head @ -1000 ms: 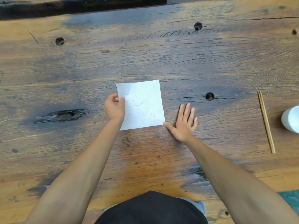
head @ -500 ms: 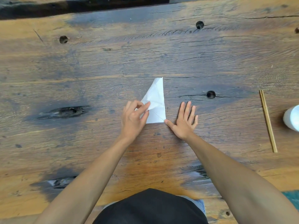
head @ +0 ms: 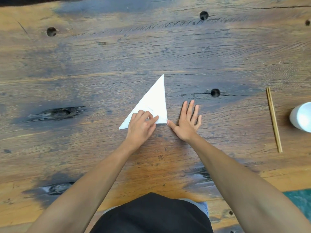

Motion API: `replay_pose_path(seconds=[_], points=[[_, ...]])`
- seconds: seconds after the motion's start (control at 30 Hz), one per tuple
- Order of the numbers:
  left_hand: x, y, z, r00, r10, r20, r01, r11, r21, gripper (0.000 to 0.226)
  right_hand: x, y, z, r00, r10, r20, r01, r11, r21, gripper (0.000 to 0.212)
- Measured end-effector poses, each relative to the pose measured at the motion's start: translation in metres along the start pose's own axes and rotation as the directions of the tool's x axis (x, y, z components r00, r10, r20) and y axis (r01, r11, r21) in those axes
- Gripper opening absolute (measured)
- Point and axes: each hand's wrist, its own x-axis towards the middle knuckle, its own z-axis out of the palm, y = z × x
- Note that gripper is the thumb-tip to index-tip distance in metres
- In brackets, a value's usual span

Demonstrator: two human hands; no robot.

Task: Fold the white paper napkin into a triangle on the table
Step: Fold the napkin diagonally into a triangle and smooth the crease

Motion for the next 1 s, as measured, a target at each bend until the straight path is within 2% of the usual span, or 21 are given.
replay_pose_path(seconds=[0.83,0.9,1.0], points=[[0.006,0.003,0.014,0.998,0.042,0.051,-0.043,0.999,0.013,0.02,0.0,0.0,-0.002,1.0,-0.011,0.026,0.011,1.0,-0.021,0.115],[0.005,0.003,0.014,0.997,0.044,0.061,-0.044,0.999,0.013,0.019,0.001,0.0,-0.002,0.999,-0.004,0.032,0.005,1.0,-0.024,0.112],[0.006,0.002,0.013,0.996,0.047,0.07,-0.048,0.999,0.011,0.017,0.003,-0.002,-0.002,0.999,0.022,0.037,-0.022,1.0,0.018,0.097]])
